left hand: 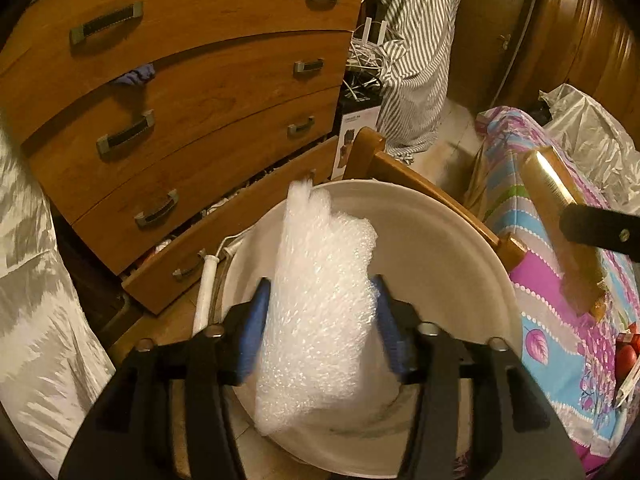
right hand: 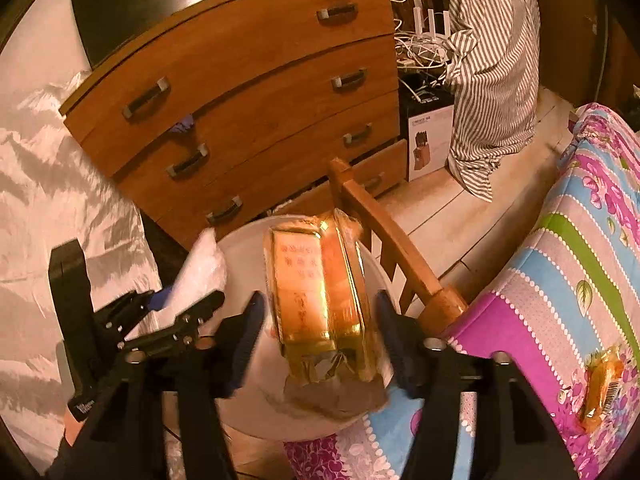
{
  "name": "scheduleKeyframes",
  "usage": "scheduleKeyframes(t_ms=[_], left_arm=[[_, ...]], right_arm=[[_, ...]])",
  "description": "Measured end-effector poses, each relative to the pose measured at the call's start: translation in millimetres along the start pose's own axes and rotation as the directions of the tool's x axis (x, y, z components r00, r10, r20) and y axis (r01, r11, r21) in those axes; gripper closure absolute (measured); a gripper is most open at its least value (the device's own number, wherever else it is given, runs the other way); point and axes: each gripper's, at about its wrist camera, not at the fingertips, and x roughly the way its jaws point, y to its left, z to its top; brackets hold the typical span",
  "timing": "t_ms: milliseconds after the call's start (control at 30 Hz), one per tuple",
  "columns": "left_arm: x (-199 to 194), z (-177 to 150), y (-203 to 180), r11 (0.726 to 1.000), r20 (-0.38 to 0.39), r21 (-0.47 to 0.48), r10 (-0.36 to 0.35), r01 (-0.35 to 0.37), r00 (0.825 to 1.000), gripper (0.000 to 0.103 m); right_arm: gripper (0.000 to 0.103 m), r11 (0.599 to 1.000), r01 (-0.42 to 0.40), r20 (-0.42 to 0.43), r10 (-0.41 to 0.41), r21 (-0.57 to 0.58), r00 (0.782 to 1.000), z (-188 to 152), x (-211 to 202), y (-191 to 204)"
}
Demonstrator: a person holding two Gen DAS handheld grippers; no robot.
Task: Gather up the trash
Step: 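Open both tools to drop the foam and gold box into the bucket, then move both tools back to the bed and grasp the white medicine box with left tool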
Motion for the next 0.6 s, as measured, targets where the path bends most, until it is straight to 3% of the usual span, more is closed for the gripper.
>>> scheduleKeyframes(t_ms=[200, 600], left_arm=[[-5.5, 1.4, 2.6, 1.000, 0.019, -0.012, 0.005, -0.004, 1.000, 0.037], [-19.8, -3.4, -5.2, 1.000, 0.033, -0.009, -0.012, 0.012, 0.999, 0.037]], right_arm=[[0.034, 1.000, -0.017, 0.025, 0.017, 0.004, 1.000, -0.6, -10.8, -0.4], [0.034, 0.999, -0.041, 0.082, 0.039, 0.022, 0.996, -27.6, -48.6, -15.2]])
